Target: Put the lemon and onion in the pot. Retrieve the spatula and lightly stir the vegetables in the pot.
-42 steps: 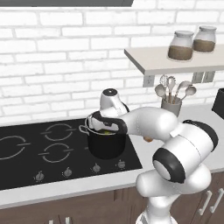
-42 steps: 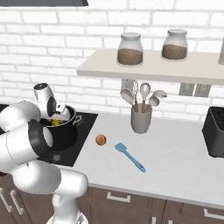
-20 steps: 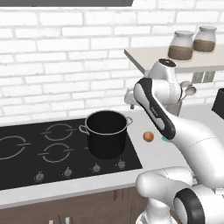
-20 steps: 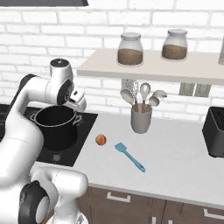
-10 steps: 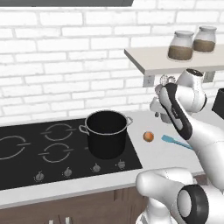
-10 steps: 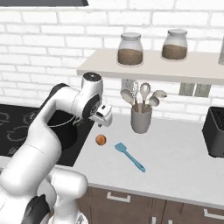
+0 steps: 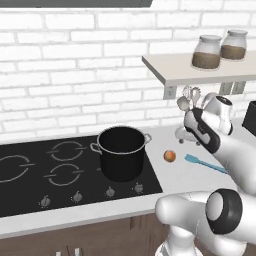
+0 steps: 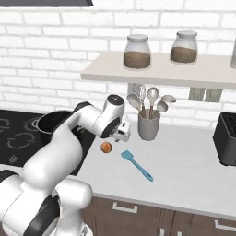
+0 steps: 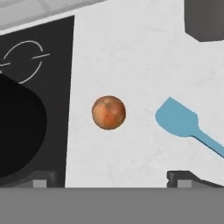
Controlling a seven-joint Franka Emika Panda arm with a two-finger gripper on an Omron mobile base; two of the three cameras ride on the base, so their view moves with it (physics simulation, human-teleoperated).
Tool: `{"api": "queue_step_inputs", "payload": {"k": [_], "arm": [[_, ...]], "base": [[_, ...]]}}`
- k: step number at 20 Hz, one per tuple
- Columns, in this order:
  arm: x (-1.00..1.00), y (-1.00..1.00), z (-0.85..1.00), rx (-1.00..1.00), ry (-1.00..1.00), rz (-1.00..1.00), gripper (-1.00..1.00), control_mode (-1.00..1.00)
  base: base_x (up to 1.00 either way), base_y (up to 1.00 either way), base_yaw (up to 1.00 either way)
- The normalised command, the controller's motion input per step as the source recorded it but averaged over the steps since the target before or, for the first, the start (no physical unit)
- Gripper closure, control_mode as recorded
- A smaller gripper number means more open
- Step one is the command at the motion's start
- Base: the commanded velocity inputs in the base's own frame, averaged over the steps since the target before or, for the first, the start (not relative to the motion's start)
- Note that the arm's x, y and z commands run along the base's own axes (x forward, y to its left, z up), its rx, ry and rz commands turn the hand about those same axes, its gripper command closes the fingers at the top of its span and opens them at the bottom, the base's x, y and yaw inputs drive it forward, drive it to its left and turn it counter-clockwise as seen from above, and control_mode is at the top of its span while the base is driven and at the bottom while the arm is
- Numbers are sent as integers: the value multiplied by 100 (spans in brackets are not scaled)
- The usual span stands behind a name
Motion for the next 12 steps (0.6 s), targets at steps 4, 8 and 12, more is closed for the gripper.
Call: {"api": "queue_step_inputs", "payload": {"k": [4, 8, 12], "arm": [[24, 1, -56, 0, 0, 28, -100, -100], [27, 1, -55, -3, 0, 29, -100, -100], [44, 9, -46, -6, 0, 22, -100, -100]], "base": [[0, 0, 0], [0, 0, 0], [0, 0, 0]]}}
